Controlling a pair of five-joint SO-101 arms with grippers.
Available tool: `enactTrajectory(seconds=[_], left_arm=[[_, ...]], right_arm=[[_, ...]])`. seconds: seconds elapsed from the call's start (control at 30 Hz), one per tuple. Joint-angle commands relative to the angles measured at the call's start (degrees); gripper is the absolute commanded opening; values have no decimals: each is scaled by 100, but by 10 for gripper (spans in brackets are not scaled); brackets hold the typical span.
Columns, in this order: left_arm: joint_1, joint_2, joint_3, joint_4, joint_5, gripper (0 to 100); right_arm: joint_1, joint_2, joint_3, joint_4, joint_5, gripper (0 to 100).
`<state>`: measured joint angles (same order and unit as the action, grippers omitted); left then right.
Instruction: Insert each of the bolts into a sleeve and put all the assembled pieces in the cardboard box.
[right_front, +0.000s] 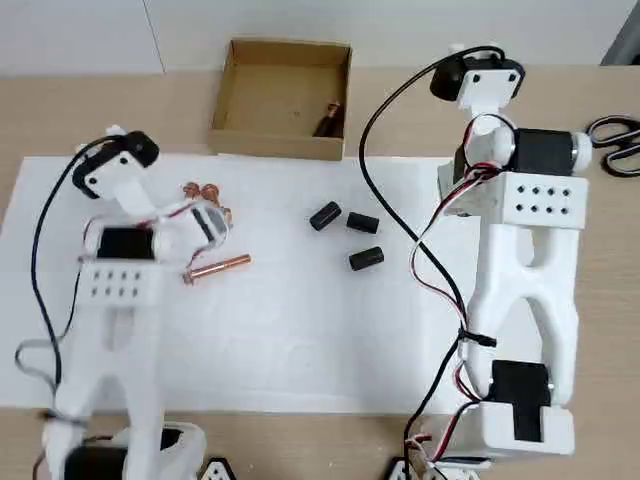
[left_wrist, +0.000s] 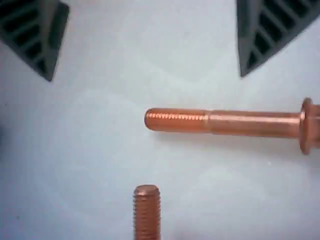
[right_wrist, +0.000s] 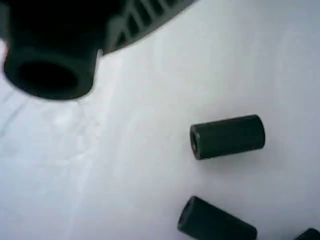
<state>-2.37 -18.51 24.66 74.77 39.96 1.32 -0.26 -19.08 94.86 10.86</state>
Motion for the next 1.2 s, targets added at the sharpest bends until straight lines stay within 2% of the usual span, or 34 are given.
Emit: enactTrajectory(seconds=[0.0, 0.13, 0.37, 0.5, 0.57, 0.63, 0.73, 1.17], left_arm=[[18, 844, -1182, 695, 149, 224], [53, 1336, -1815, 1257, 132, 224], [141, 1433, -1745, 1723, 273, 227], [0, 1433, -1622, 1723, 1890, 227], [-158, 1442, -1525, 1459, 2760, 227], [-255, 1530, -1341, 1073, 3182, 227], [-281, 1785, -1165, 774, 3270, 227], [-290, 3033, -1174, 440, 3754, 226]], right_arm=[[-40, -374, -281, 31, 9, 7], [-40, -374, -281, 31, 9, 7], [-40, -374, -281, 31, 9, 7], [-40, -374, -281, 31, 9, 7], [-40, -374, -281, 31, 9, 7], [-40, -374, -281, 31, 9, 7], [-40, -374, -281, 31, 9, 7], [-40, -374, -273, 31, 0, 7]])
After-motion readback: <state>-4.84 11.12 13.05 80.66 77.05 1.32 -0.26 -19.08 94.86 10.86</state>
